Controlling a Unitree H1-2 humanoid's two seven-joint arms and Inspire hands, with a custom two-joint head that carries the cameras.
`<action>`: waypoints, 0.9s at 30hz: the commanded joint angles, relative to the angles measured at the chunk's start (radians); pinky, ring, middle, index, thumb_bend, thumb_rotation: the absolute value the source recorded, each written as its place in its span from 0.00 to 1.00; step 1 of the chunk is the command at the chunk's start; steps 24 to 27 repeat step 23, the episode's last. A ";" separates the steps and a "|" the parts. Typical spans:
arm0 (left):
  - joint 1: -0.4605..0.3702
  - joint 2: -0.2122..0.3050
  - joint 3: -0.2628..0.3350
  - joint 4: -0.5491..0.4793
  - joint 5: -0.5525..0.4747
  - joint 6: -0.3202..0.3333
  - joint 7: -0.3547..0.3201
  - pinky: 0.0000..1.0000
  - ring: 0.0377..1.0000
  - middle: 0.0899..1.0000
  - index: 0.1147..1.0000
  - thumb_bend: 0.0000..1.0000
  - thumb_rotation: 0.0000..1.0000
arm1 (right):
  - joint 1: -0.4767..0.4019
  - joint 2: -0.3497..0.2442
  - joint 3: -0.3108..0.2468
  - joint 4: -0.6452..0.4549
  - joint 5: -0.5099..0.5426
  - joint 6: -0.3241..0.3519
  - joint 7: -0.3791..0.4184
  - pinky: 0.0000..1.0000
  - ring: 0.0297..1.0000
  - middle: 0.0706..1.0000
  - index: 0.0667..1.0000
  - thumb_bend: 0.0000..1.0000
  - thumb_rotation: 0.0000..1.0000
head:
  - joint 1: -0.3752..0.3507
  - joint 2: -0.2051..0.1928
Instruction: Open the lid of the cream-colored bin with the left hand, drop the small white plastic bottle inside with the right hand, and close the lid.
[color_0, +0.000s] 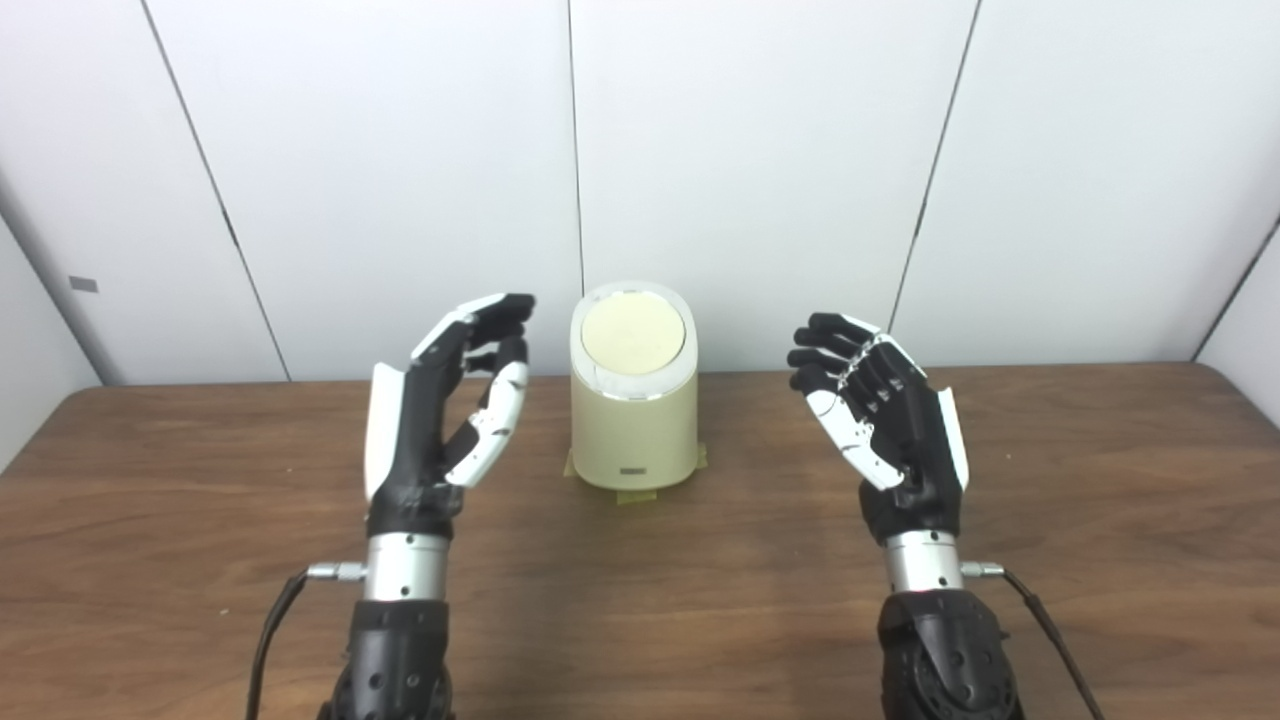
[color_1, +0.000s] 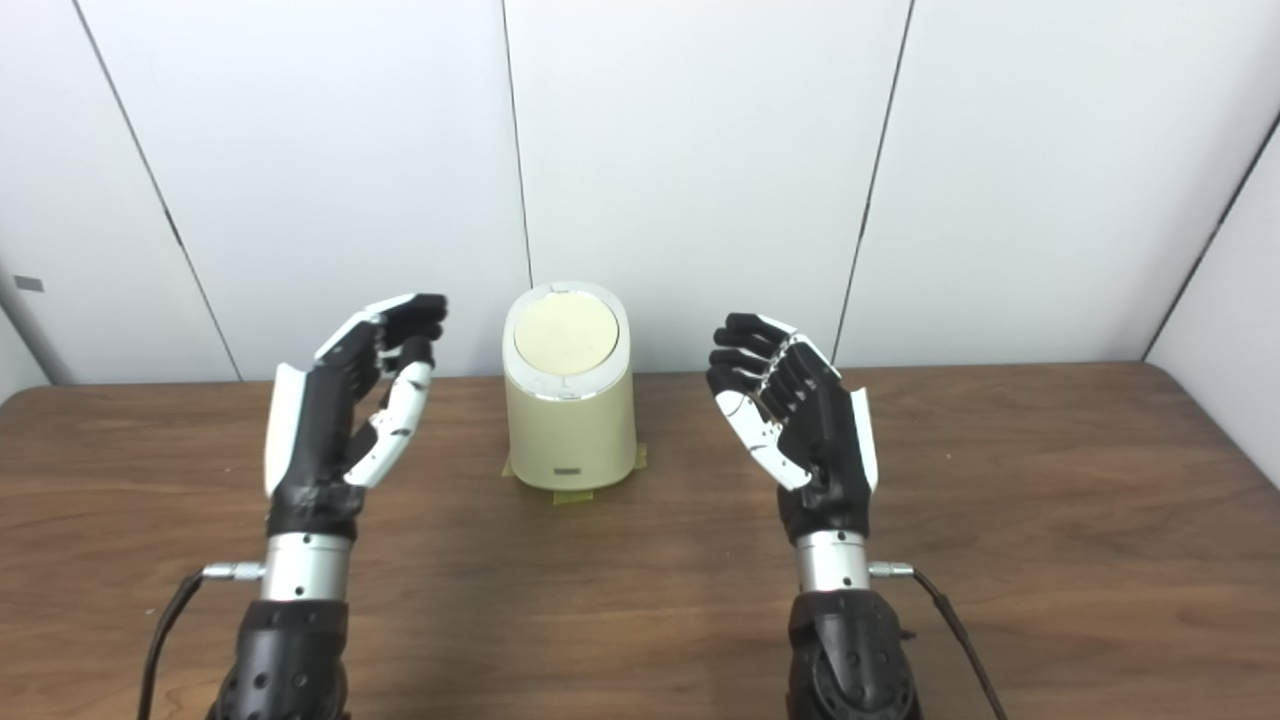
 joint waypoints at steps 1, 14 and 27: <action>-0.005 -0.021 0.009 -0.052 -0.046 -0.005 -0.008 0.65 0.72 0.71 0.69 0.23 0.50 | -0.033 -0.005 0.003 -0.026 -0.004 -0.048 0.014 0.55 0.62 0.64 0.64 0.31 0.33 | 0.002 0.000; 0.037 -0.067 0.081 -0.041 -0.177 -0.087 0.021 0.64 0.70 0.69 0.66 0.27 0.47 | -0.024 0.002 0.013 -0.037 0.014 -0.052 0.029 0.56 0.62 0.64 0.63 0.36 0.28 | 0.004 -0.025; 0.055 -0.046 0.098 -0.050 -0.209 -0.062 0.000 0.63 0.70 0.69 0.65 0.30 0.44 | -0.017 -0.011 -0.005 -0.044 -0.015 -0.063 0.013 0.54 0.61 0.64 0.63 0.34 0.27 | 0.003 -0.020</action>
